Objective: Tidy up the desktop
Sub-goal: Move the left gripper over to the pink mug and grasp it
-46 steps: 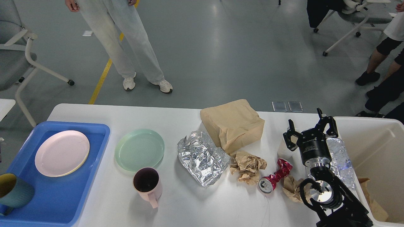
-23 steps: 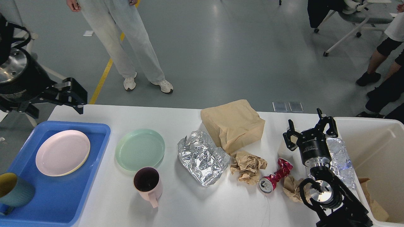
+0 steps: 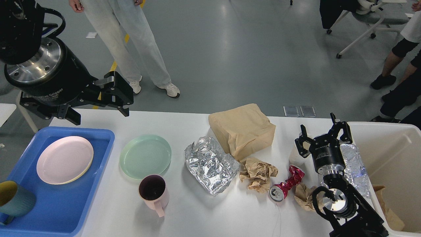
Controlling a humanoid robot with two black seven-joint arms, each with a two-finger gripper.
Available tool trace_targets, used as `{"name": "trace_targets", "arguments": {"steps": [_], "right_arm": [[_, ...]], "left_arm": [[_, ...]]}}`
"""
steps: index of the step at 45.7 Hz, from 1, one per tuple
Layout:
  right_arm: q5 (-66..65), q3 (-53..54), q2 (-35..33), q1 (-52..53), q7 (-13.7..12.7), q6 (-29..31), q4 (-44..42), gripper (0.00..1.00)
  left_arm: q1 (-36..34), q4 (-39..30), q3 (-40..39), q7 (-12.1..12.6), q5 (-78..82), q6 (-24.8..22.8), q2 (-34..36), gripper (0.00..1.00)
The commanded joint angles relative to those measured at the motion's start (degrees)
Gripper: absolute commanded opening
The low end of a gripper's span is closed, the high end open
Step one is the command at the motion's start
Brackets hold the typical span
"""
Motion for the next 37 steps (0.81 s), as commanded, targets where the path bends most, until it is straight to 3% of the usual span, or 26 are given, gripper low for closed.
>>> {"name": "trace_targets", "arguments": {"steps": [1, 9, 16, 27, 31, 37], "right_arm": [[0.0, 0.0, 0.0, 0.0, 0.0, 0.0, 0.0, 1.0], [0.0, 0.0, 0.0, 0.0, 0.0, 0.0, 0.0, 1.0], [0.0, 0.0, 0.0, 0.0, 0.0, 0.0, 0.0, 1.0], [0.0, 0.0, 0.0, 0.0, 0.0, 0.0, 0.0, 1.0], [0.0, 0.0, 0.0, 0.0, 0.0, 0.1, 0.0, 1.0], [0.0, 0.0, 0.0, 0.0, 0.0, 0.0, 0.0, 1.0]], "left_arm": [[1.9, 0.1, -0.1, 0.2, 0.2, 0.4, 0.3, 0.96], [10.5, 1.4, -1.3, -0.2, 0.3, 2.3, 1.0, 0.96], [23.3, 2.0, -3.7, 0.3, 0.2, 10.3, 0.3, 0.95], [45.3, 8.9, -7.9, -0.1, -0.3, 28.3, -3.0, 0.95], [50.9, 11.8, -9.6, 0.0, -0.8, 31.4, -3.6, 0.95], [54.7, 14.6, -9.7, 0.2, -1.9, 32.4, -4.2, 0.95]]}}
